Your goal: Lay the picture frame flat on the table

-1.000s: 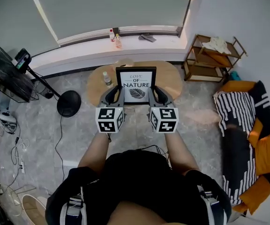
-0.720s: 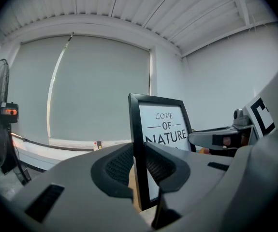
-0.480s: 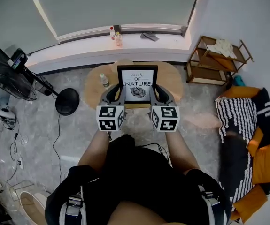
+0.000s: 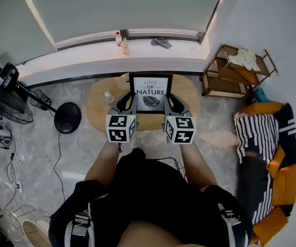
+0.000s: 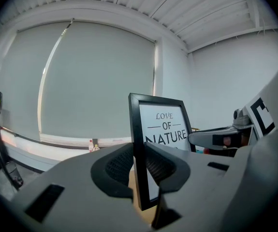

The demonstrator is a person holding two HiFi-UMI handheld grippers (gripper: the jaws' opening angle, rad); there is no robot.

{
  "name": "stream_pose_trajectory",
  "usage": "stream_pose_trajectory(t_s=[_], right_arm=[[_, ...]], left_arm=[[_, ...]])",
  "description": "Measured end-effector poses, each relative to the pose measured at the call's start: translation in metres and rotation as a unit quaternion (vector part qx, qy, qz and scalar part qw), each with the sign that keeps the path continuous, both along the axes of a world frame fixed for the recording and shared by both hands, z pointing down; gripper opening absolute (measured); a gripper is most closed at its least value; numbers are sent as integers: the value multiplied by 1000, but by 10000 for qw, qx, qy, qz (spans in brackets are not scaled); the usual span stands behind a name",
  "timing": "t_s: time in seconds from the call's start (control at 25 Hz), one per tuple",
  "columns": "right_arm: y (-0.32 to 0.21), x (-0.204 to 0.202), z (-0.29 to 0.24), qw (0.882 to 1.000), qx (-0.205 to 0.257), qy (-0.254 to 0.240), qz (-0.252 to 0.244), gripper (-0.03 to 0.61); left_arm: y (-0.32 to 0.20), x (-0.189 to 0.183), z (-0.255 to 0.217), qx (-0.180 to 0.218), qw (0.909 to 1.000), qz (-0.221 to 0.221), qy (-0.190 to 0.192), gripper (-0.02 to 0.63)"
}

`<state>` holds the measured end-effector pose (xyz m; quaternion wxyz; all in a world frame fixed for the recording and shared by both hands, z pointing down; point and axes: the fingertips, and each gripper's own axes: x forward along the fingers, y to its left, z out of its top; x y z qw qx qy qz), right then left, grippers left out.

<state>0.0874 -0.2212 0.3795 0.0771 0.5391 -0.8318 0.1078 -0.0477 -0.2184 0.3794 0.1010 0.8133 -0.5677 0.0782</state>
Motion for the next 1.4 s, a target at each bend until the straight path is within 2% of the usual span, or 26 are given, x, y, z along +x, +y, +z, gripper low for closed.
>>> stream_pose_trajectory(t_s=[0.28,0.52,0.72,0.92,1.2,1.28,1.4], right_arm=[[-108,-18,6,9994,-148,42,308,89],[-178,-31,33,9976,-477,111,492,89],[-210,-29,64,9950,-846,118,524,89],[-248,-12,111,9904,-1348,89,308,89],[-293,15,200,9727,-2317,114,-62,91],[-305,22,233,9663,-2567,140,-139,90],[-317,30,289,9531,-3008,230,-262,89]], left_arm=[[-117,-18,7,-149,9992,367,57,84],[-192,-30,33,-437,9967,679,-22,86],[-226,-28,62,-809,9940,731,-47,86],[-258,-11,109,-1282,9898,610,-133,87],[-294,16,204,-2378,9707,327,-104,91],[-304,23,238,-2725,9618,236,-103,89],[-308,32,296,-3323,9431,88,-16,91]])
